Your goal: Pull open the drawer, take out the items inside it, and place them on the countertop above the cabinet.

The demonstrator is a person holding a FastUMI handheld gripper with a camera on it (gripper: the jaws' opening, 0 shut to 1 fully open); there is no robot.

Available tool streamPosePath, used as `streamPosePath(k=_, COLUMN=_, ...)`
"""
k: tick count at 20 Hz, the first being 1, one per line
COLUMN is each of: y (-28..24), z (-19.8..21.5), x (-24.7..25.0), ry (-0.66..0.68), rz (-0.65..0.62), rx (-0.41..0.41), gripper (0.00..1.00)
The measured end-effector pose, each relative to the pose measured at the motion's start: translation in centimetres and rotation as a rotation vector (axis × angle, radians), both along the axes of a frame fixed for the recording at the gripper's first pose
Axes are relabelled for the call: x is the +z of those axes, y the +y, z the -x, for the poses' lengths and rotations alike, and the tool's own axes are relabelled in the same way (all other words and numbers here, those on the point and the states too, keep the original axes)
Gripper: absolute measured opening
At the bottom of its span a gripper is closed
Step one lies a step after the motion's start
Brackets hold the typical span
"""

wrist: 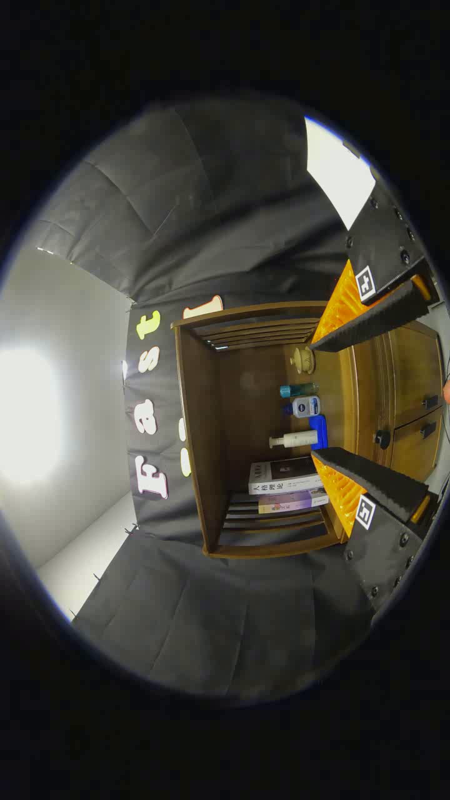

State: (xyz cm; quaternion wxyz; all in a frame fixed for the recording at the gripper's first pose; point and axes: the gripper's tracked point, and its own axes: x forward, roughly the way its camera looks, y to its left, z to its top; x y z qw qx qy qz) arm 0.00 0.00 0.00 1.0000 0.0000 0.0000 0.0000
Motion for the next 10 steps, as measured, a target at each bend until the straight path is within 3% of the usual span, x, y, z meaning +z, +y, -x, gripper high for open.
streamPosePath(k=10, y=-0.01, z=-0.11, x=-0.84, ry=0.017, rz=0.045, rx=0.009, gripper=0.96)
